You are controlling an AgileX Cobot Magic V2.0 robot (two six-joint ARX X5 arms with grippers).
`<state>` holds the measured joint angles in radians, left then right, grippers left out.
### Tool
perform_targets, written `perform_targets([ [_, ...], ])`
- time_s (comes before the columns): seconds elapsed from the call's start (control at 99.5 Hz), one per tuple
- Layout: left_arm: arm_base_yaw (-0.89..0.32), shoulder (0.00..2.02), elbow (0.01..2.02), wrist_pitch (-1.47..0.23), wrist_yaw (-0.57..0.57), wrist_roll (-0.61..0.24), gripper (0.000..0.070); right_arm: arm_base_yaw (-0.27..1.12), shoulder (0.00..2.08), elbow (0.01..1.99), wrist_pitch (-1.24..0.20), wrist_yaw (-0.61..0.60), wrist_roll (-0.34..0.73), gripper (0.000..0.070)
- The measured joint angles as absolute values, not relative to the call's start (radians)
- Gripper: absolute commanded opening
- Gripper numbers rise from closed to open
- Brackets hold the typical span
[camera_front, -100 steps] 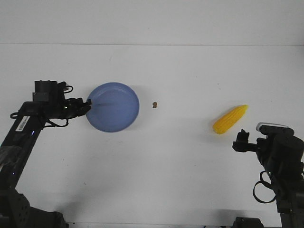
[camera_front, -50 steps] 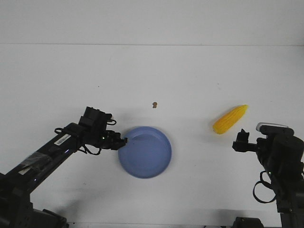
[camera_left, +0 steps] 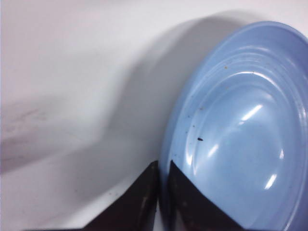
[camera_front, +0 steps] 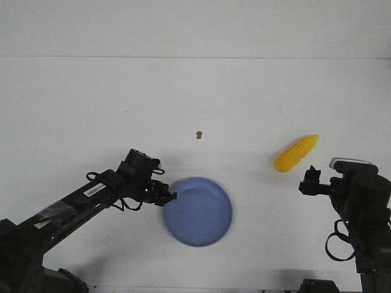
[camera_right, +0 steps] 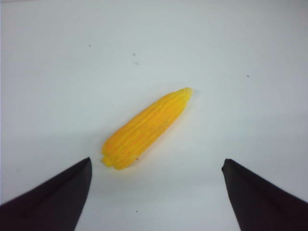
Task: Place corn on plate with both arms
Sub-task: 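Drag the blue plate with the left gripper toward the table center, then release the plate rim and pull the left gripper back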
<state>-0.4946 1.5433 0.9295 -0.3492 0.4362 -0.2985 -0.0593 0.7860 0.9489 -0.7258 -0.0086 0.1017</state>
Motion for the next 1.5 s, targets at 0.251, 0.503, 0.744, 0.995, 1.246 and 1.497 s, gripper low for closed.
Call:
perform_targets([
  [0.251,-0.496,1.543,0.923,-0.350,0.433,-0.302,0.0015,-0.059,0.786,0.949,-0.726,-0.009,0.102,0.0573],
  [0.503,-0.497,1.543,0.923,-0.350,0.433,-0.303,0.0233,-0.059,0.786,0.949,-0.726,-0.009,0.102,0.0573],
  [0.744,-0.498,1.539,0.923,-0.334,0.433,-0.302,0.0473,-0.059,0.786,0.949,-0.726,-0.009,0.102,0.0573],
  [0.995,-0.435,1.406,0.922,-0.294,0.382,-0.244,0.0463,-0.059,0.786,0.949,-0.721,-0.009,0.102,0.0573],
  [1.246,-0.289,1.183,0.922,-0.361,0.181,-0.114,0.0464,-0.059,0.786,0.949,-0.695,-0.009,0.102,0.0573],
  [1.497,-0.173,1.053,0.922,-0.428,-0.025,-0.035,0.0464,-0.059,0.786,0.949,-0.691,-0.009,0.108,0.0570],
])
